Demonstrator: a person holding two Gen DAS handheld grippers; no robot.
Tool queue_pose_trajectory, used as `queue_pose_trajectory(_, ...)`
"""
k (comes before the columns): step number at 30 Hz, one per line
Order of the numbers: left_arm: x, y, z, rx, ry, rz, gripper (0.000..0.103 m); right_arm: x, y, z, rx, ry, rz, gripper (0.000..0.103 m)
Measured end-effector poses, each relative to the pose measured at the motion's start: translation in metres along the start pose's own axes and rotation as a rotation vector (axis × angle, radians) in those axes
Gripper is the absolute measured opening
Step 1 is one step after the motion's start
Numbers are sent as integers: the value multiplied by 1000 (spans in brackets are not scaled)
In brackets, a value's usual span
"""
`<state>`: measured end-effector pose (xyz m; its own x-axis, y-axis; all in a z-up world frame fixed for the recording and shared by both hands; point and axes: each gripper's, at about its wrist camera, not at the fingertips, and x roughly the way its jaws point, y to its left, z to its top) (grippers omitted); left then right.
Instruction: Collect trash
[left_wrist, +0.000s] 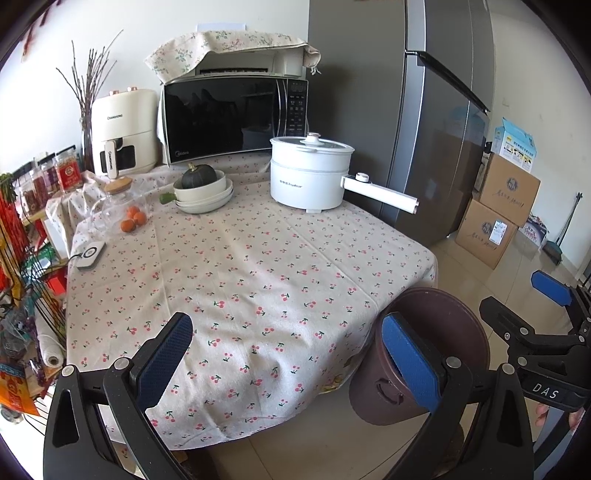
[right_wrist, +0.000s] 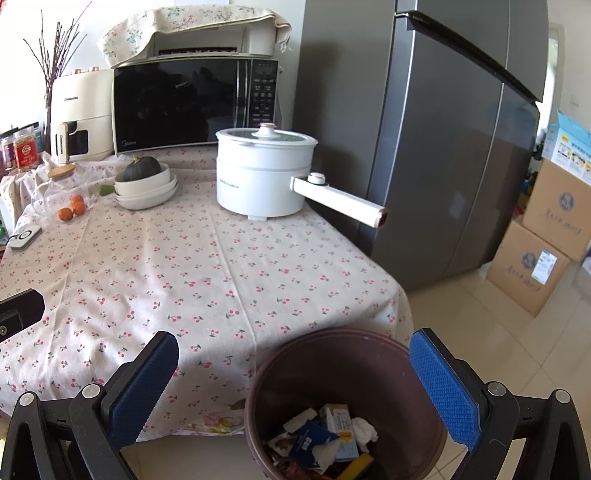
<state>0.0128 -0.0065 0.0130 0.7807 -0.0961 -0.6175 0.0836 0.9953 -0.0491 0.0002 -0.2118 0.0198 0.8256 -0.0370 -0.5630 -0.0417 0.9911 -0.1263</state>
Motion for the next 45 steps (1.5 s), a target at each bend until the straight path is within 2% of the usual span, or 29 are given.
queue_pose_trajectory(15, 2, 0, -1, -2, 9, -3, 103, 1, -3, 0, 20, 2, -4, 103)
queue_pose_trajectory(29, -5, 0, 2, -11, -23, 30, 103, 2, -6, 0, 37, 14, 2, 103)
queue_pose_trajectory(31, -4, 2, 3, -28, -10, 20, 103, 2, -6, -1, 37, 14, 2, 103)
queue_pose_trajectory(34, 0, -3, 1, -5, 9, 46, 103, 2, -6, -1, 36, 13, 2, 103)
queue_pose_trajectory(38, 4, -7, -2, -7, 43, 20, 103, 1, -6, -1, 37, 14, 1, 103)
queue_pose_trajectory(40, 5, -10, -3, 0, 48, 29, 103, 1, -6, -1, 37, 14, 1, 103)
queue_pose_trajectory(43, 2, -13, -2, -1, 54, -5, 103, 1, -6, -1, 36, 13, 0, 103)
queue_pose_trajectory(45, -3, -15, -2, 5, 35, 7, 103, 1, -6, -1, 36, 13, 1, 103)
